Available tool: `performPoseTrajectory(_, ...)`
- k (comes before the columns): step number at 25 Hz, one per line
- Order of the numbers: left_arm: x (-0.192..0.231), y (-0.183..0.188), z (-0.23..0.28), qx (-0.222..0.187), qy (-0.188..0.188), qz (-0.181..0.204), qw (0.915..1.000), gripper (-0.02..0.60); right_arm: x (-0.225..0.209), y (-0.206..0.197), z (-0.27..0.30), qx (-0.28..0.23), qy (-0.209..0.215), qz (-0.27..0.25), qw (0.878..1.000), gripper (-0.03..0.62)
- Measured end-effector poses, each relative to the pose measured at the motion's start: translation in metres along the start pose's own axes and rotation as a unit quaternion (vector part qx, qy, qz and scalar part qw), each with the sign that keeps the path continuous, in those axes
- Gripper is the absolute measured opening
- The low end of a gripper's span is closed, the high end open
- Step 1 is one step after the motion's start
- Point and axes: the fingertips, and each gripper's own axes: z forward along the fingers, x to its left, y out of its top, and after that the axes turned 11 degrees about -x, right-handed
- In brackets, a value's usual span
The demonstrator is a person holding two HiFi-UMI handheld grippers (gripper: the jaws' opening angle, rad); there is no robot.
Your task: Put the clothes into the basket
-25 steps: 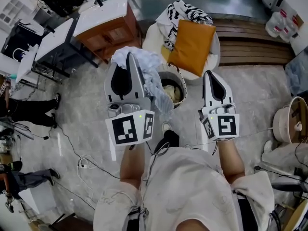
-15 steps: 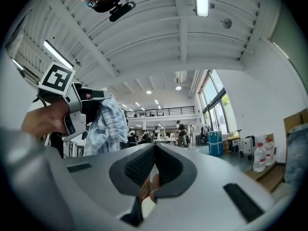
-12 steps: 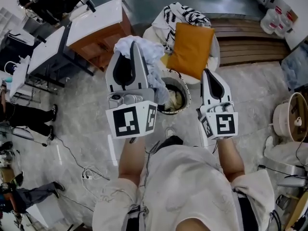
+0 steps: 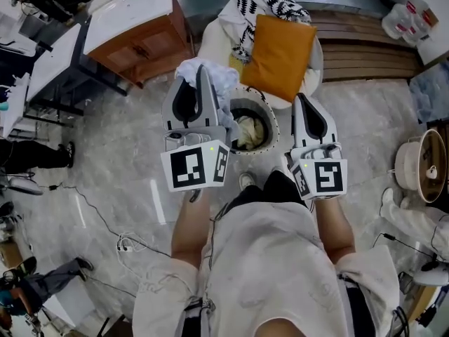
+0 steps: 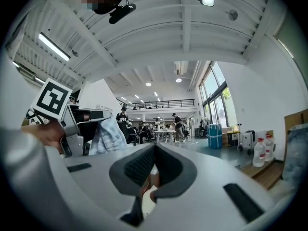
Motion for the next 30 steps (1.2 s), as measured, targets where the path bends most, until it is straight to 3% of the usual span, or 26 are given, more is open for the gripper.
performPoseTrajectory(7, 0.021, -0.076, 0.015, 0.055, 0.036, 0.0, 0.9978, 0.041, -0.017, -0.052, 0.046, 0.036, 0.028, 0.018, 0.999, -0.012)
performPoseTrajectory(15, 0.042, -0.165, 0.019, 0.125, 0.103, 0.0, 0.9868, 0.042, -0.034, -0.103, 0.11, 0.065, 0.089, 0.045, 0.993, -0.012)
performPoseTrajectory(25, 0.054, -0.258, -0.005, 0.218, 0.154, -0.002, 0.9637, 0.041, -0.032, -0.176, 0.158, 0.12, 0.143, 0.058, 0.981, -0.012)
performPoseTrajectory(30, 0.055, -0.301, -0.032, 0.27, 0.175, -0.009, 0.9469, 0.041, -0.029, -0.207, 0.162, 0.144, 0.162, 0.066, 0.974, -0.012)
